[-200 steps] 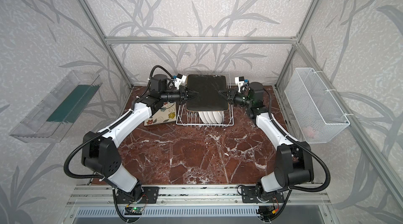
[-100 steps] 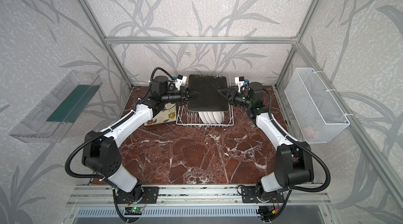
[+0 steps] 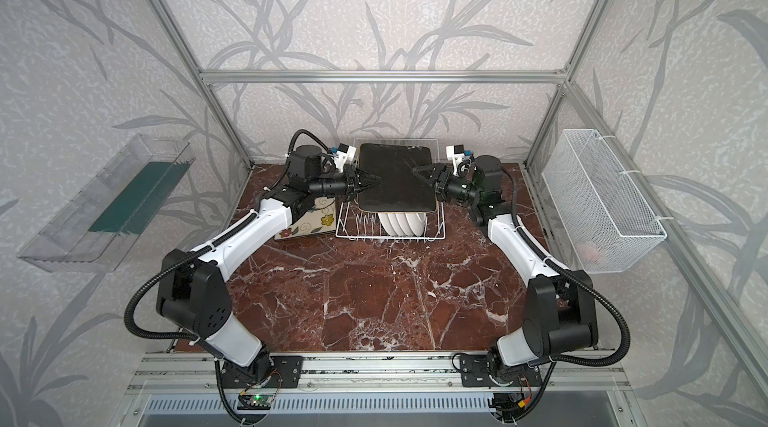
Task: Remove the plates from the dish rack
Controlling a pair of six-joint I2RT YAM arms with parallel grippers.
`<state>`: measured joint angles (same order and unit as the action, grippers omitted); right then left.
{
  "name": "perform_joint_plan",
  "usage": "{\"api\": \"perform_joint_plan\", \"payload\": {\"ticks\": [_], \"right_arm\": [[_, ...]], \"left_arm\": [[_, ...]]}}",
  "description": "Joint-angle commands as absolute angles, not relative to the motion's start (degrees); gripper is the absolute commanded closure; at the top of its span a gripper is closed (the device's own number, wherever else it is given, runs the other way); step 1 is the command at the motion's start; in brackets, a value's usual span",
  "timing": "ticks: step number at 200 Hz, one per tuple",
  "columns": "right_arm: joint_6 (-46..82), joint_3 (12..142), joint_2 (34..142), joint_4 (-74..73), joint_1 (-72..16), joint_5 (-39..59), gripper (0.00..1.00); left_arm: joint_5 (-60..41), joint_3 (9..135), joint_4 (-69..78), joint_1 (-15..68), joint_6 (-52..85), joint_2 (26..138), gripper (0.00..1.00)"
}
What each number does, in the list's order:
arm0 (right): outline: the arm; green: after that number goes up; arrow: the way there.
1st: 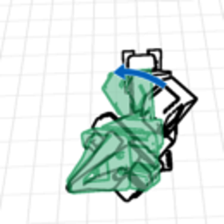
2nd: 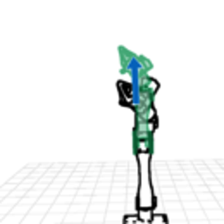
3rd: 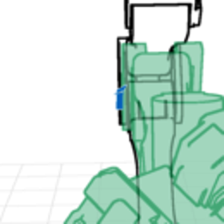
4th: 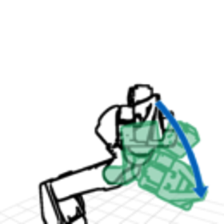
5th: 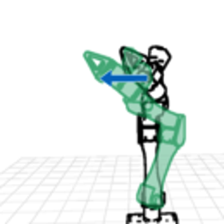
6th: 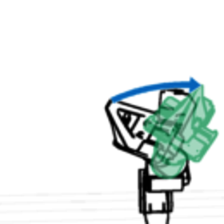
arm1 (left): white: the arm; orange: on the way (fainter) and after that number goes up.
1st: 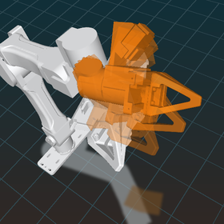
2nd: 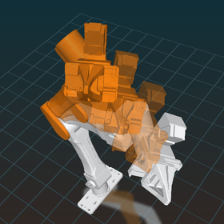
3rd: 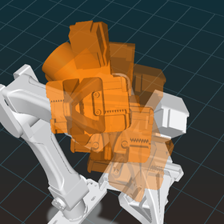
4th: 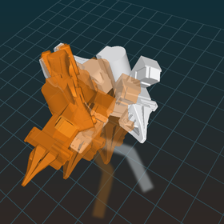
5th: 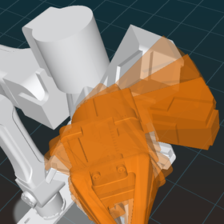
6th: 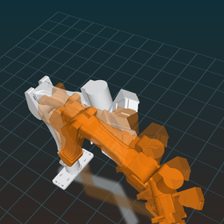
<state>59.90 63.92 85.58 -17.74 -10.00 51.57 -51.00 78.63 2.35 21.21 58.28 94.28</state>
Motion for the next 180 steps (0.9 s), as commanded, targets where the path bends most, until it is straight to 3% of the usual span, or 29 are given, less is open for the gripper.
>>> {"api": "perform_joint_plan", "payload": {"ticks": [1, 28, 40, 112, 180], "right_arm": [[59.2, 66.2, 84.2, -19.3, -10.3, 54.1, 0.23], [58.7, 66.6, 84.2, -18.0, -10.2, 53.9, 0.12], [57.9, 66.7, 84.0, -16.9, -10.1, 53.6, 0.0], [51.6, 67.7, 80.8, -8.8, -8.8, 52.6, 0.01], [33.9, 69.9, 75.7, 7.2, -8.9, 51.1, 0.01]], "left_arm": [[-50.7, 79.8, 10.8, 20.6, 60.5, 93.1, 1.0], [-51.0, 79.9, 11.3, 20.4, 60.9, 93.1, 1.0], [-51.0, 80.0, 11.3, 20.2, 60.9, 92.9, 1.0], [-51.5, 83.6, 4.2, 17.5, 57.3, 90.8, 1.0], [-52.3, 88.6, -9.1, 11.6, 49.7, 87.7, 1.0]]}}
